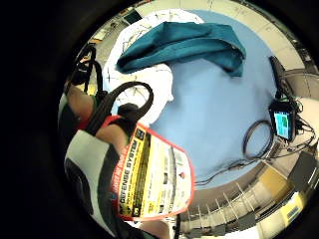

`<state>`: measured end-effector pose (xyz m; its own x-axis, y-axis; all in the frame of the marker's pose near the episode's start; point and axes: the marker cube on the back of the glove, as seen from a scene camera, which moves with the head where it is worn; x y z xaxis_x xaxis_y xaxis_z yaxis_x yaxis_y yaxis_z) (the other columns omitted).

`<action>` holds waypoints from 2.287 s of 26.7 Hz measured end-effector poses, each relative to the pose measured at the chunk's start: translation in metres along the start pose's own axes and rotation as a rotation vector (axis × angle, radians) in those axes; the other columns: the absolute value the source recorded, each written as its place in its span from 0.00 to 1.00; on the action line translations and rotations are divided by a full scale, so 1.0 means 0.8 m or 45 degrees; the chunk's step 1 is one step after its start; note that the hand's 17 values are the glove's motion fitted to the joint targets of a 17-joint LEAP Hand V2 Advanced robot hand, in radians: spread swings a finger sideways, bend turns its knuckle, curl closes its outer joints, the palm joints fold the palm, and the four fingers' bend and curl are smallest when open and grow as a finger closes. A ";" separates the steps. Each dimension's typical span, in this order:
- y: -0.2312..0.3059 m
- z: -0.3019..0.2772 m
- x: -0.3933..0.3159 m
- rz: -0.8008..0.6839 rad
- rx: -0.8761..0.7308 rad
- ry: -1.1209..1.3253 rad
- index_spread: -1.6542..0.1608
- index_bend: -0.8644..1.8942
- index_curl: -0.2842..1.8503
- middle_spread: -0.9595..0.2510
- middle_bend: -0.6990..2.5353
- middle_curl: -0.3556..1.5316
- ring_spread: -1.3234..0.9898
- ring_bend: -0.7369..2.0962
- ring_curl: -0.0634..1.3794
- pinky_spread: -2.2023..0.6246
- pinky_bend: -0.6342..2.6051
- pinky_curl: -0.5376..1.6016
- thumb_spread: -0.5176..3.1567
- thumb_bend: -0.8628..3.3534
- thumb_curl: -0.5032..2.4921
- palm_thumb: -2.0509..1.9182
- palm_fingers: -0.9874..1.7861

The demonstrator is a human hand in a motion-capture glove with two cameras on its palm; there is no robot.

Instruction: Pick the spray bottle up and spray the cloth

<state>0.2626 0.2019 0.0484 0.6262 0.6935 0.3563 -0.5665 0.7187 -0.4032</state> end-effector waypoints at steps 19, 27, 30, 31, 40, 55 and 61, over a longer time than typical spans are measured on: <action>0.059 0.025 0.048 -0.036 0.021 -0.084 0.81 0.33 0.20 0.71 0.37 0.44 0.53 0.47 0.32 0.82 0.35 0.40 0.37 0.20 0.38 0.76 0.75; 0.068 0.054 0.015 -0.228 0.026 -0.183 0.81 0.33 0.20 0.71 0.37 0.44 0.53 0.47 0.32 0.81 0.35 0.41 0.38 0.20 0.38 0.76 0.75; 0.070 0.052 -0.004 -0.329 0.127 -0.293 0.81 0.33 0.20 0.71 0.37 0.44 0.53 0.47 0.32 0.81 0.35 0.41 0.38 0.20 0.38 0.76 0.75; 0.071 0.048 -0.012 -0.369 0.181 -0.346 0.81 0.33 0.20 0.71 0.37 0.44 0.53 0.47 0.32 0.81 0.35 0.41 0.38 0.20 0.38 0.76 0.75; 0.083 0.025 -0.108 -0.701 0.554 -0.698 0.81 0.34 0.20 0.71 0.37 0.44 0.53 0.47 0.32 0.82 0.35 0.40 0.38 0.20 0.38 0.76 0.74; 0.033 0.119 -0.141 -0.648 0.788 -0.763 0.80 0.34 0.21 0.70 0.36 0.44 0.52 0.46 0.32 0.82 0.33 0.40 0.38 0.20 0.38 0.76 0.74; 0.022 0.139 -0.145 -0.638 0.770 -0.715 0.80 0.34 0.21 0.70 0.36 0.44 0.52 0.46 0.32 0.82 0.32 0.40 0.38 0.20 0.38 0.76 0.74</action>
<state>0.1202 0.1398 0.0933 0.6116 0.1097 0.7835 -0.5819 0.7334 0.3515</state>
